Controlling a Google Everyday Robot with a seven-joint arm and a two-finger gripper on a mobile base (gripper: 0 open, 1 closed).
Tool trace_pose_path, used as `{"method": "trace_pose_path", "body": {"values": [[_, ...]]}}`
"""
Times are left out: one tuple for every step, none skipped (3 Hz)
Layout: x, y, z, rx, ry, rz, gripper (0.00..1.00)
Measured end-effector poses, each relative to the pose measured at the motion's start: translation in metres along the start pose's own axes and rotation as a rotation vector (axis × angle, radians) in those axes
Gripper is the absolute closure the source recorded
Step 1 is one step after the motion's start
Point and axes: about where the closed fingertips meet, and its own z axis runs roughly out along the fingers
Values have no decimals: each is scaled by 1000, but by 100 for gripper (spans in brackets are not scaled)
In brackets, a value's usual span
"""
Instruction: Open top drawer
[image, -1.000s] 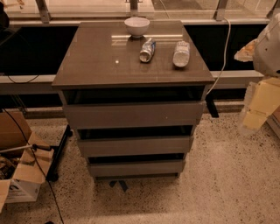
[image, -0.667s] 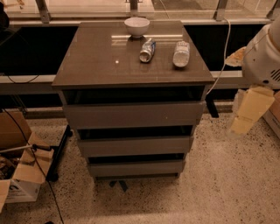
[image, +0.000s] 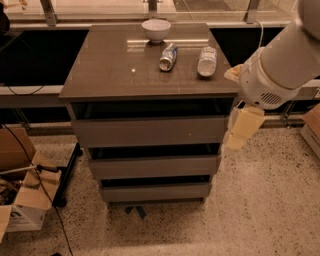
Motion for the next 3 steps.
{"method": "trace_pose_path", "body": {"values": [[-2,-4,3,10,-8,0,0],[-1,1,7,11,19,8,0],[-7,-9,36,45,5,30,0]]}}
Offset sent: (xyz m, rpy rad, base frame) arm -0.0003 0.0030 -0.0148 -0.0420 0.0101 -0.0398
